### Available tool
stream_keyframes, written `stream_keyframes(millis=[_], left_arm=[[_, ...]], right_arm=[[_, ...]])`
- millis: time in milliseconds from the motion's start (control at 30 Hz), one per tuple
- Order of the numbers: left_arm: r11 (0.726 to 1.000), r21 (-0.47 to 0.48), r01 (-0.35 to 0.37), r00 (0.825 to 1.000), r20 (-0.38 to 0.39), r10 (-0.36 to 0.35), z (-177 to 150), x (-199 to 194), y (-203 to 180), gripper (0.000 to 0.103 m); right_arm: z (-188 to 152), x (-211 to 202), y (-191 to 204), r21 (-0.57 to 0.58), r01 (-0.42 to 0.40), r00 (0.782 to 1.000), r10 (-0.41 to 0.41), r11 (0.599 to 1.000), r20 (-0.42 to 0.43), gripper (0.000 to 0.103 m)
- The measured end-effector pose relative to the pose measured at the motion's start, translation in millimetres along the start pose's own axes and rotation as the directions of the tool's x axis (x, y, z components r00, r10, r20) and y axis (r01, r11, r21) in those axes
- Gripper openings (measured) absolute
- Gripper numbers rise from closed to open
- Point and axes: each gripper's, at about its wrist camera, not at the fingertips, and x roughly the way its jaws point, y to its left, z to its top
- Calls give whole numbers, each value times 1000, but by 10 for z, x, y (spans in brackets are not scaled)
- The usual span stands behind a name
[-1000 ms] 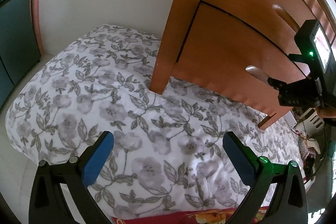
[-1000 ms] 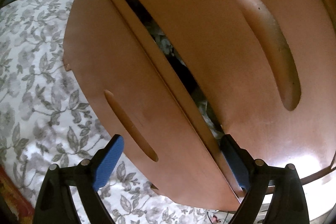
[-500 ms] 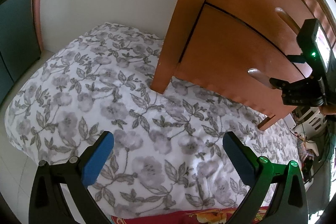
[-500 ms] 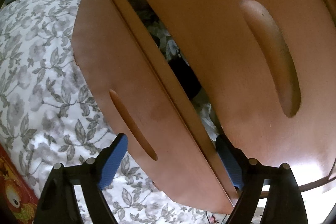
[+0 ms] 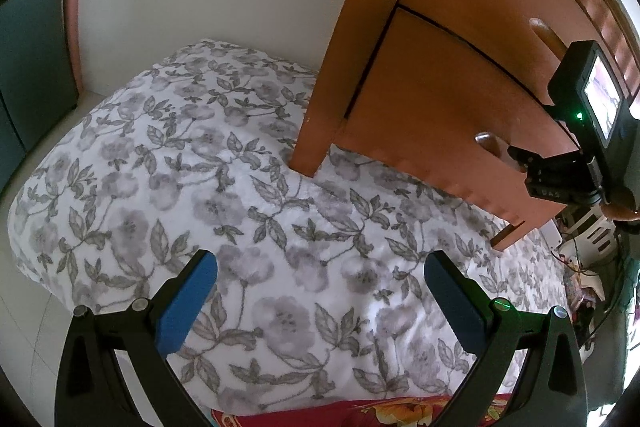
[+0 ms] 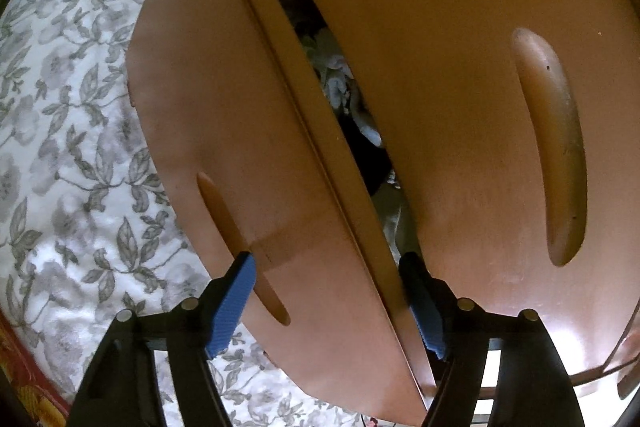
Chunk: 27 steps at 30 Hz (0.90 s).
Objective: Take underwear out of drawer
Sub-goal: 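Pull the lower drawer open with the right tool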
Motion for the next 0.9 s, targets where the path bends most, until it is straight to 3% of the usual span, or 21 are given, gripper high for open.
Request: stream_keyframes(millis=[900], left_arm=[[997,75,15,1000,-1,-14,22,-292,-63,103]], right_arm=[[-368,-700,456,9,4,1000,-4,1000,24,77]])
